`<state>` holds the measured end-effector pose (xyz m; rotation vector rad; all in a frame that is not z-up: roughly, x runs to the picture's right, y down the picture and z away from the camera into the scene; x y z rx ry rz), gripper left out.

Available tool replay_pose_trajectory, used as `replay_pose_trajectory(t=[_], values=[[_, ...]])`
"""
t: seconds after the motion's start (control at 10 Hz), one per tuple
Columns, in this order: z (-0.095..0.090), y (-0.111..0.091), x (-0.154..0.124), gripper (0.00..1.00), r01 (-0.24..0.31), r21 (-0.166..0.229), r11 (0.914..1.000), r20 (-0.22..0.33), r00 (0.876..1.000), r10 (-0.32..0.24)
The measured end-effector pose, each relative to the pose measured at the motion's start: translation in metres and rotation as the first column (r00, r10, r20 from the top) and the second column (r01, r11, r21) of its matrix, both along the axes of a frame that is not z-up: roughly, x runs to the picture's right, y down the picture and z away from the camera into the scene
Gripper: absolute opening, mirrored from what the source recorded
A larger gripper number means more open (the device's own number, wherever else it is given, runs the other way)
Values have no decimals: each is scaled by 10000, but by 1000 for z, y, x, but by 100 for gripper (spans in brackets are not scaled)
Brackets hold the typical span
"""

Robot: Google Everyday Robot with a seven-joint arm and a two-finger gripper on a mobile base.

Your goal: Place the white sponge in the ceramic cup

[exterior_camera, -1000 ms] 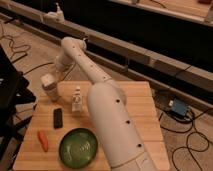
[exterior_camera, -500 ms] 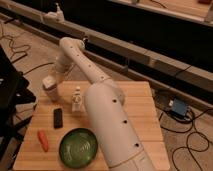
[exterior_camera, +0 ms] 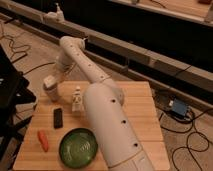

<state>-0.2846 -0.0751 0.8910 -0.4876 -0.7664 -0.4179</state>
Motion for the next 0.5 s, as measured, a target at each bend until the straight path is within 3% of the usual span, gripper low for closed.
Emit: replay_pose_trajectory(t=[0.5], values=[[-6,-6,-5,80,-114,38,9999,145,9998,114]])
